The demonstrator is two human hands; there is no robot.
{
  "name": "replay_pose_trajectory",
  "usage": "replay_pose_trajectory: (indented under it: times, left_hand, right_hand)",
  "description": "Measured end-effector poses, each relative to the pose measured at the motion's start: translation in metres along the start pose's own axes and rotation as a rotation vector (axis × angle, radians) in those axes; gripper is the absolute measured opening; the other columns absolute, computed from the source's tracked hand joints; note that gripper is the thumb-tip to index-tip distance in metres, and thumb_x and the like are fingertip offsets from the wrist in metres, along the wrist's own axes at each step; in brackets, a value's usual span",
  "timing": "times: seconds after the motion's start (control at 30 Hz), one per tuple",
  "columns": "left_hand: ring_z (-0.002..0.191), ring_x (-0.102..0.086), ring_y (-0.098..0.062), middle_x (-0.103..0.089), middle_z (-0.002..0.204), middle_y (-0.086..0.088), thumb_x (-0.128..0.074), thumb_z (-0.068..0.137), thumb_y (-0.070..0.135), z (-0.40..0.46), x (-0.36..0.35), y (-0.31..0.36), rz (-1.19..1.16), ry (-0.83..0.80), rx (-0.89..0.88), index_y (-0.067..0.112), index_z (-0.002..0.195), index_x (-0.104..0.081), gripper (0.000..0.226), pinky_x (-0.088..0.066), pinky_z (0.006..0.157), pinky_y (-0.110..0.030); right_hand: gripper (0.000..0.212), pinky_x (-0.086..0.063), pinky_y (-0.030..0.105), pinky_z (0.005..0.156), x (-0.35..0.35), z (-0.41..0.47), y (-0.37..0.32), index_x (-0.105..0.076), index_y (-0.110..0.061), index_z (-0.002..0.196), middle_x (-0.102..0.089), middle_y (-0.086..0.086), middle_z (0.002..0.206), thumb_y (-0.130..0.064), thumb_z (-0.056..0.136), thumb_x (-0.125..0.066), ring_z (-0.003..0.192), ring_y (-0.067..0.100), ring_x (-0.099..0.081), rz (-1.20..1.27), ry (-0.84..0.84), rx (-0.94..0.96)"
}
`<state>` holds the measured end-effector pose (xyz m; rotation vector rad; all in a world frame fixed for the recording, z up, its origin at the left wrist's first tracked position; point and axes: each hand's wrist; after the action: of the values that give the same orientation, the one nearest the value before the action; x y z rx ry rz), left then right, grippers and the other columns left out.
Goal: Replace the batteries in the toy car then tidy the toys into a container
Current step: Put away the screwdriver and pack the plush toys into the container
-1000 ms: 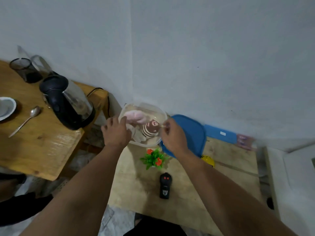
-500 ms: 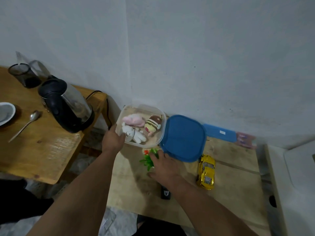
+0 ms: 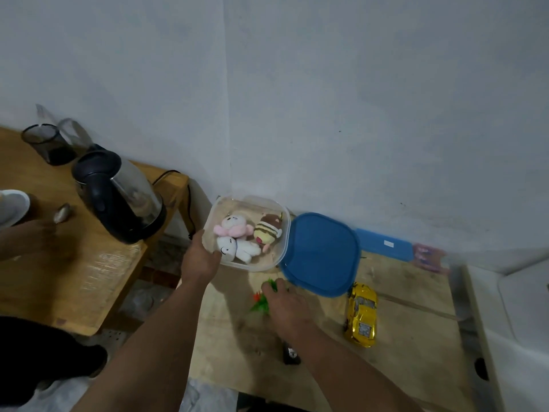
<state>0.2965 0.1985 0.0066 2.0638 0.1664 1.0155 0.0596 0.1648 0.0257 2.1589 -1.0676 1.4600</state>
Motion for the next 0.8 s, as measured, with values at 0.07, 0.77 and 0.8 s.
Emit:
replay_pose_trajectory:
  times: [0.07,0.77,0.8]
  left_hand:
    - [0.101,-0.070,-0.045,-0.068,0.128,-0.018,-0.066,0.088,0.026,-0.003,0.001,-0.001,-0.001,-0.005,-0.009,0.022,0.153,-0.039,0.071,-0.060,0.088,-0.054]
    - [0.093,-0.074,-0.039,-0.075,0.114,-0.010,-0.058,0.071,0.045,0.007,-0.003,-0.024,-0.040,0.001,0.023,0.034,0.149,-0.041,0.080,-0.061,0.087,-0.051]
    - [0.092,-0.075,-0.039,-0.076,0.112,-0.010,-0.057,0.069,0.047,0.009,-0.004,-0.026,-0.044,0.006,0.023,0.035,0.148,-0.041,0.081,-0.062,0.087,-0.051]
  right_hand:
    - [0.049,-0.048,0.044,0.081,-0.003,0.000,-0.003,-0.037,-0.022,0.131,-0.045,0.012,0.131,-0.016,0.089,-0.062,0.107,0.032,-0.053,0.009,-0.004,0.012]
    - [0.045,-0.064,0.045,0.070,0.155,0.105,0.027,-0.059,-0.012,0.106,-0.067,0.011,0.103,-0.030,0.071,-0.081,0.088,0.027,-0.070,0.402,-0.160,-0.117]
    - [0.047,-0.064,0.044,0.072,0.150,0.113,0.024,-0.061,-0.010,0.108,-0.068,0.013,0.105,-0.031,0.071,-0.081,0.087,0.027,-0.071,0.382,-0.208,-0.112]
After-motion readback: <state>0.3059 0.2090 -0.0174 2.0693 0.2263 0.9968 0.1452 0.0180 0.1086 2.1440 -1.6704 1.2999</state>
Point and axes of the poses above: each hand's wrist, its own z-axis towards the middle knuckle, its own x-axis out of the back of the hand, y = z × x
